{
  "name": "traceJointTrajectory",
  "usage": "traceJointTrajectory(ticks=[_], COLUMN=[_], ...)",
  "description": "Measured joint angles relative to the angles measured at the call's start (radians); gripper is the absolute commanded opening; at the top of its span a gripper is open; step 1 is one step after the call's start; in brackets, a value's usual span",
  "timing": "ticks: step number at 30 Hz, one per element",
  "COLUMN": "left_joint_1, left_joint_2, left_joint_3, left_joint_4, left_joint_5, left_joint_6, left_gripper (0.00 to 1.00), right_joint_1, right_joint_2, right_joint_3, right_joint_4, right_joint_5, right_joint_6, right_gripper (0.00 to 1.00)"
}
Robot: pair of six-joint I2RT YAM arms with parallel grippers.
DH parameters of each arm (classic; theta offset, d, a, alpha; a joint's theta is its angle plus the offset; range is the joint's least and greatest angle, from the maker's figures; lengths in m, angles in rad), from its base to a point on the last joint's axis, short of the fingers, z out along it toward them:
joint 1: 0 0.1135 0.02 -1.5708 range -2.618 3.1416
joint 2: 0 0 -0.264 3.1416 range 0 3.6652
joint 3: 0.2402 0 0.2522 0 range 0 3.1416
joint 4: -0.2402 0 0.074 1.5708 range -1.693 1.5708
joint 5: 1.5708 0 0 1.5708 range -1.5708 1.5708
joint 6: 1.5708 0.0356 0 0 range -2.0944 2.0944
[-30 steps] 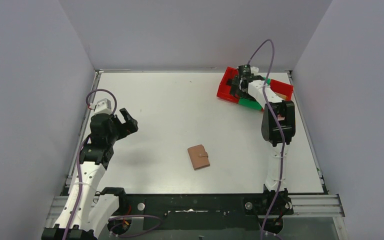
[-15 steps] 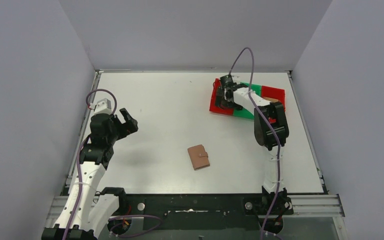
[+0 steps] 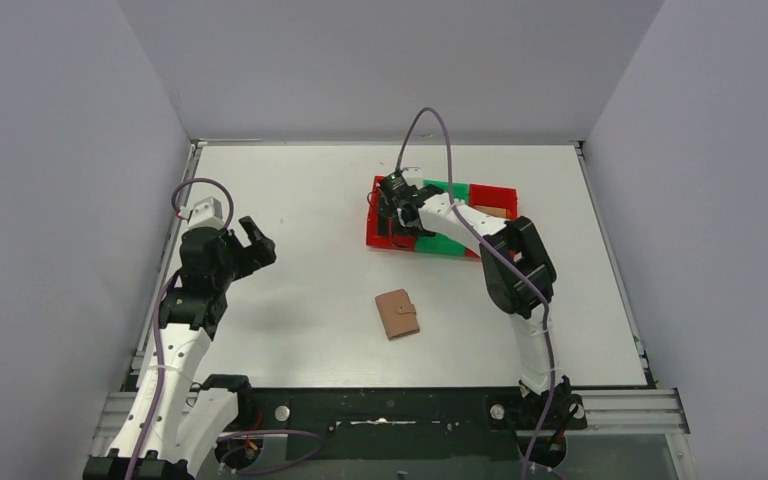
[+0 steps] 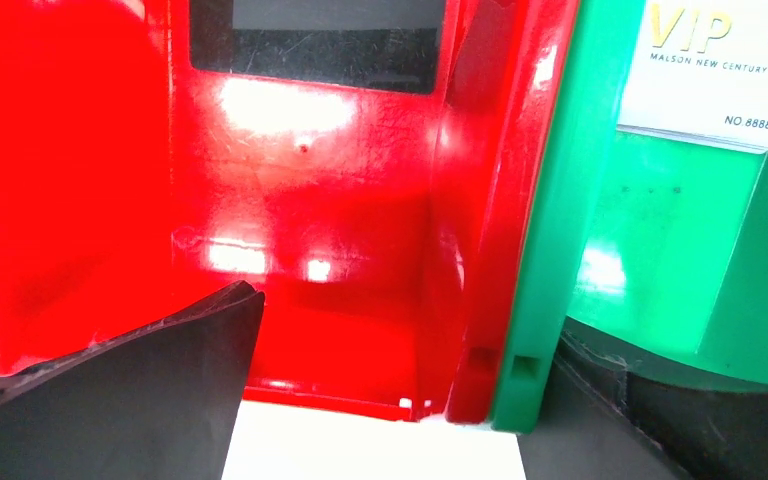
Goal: Take the credit cards out of the card holder
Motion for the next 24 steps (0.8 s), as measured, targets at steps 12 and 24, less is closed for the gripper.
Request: traceJointTrajectory(ticks=[12,24], left_joint_1=[0.0,0.0], left_joint_2=[-0.002,-0.002], left_joint_3=[0.0,0.0], left_joint_4=[0.0,0.0], left_joint_5=[0.0,0.0], left_joint_6=[0.0,0.0], left_gripper=[0.93,0.93], right_joint_1=[0.154,0.244], right_joint_2=[0.0,-0.011], right_joint_3=[0.046,0.021], right_joint_4=[-0.022,-0.019], right_joint_5=[0.009,0.023], right_joint_6=[0.035,0.079], right_gripper=[0.85,0.83])
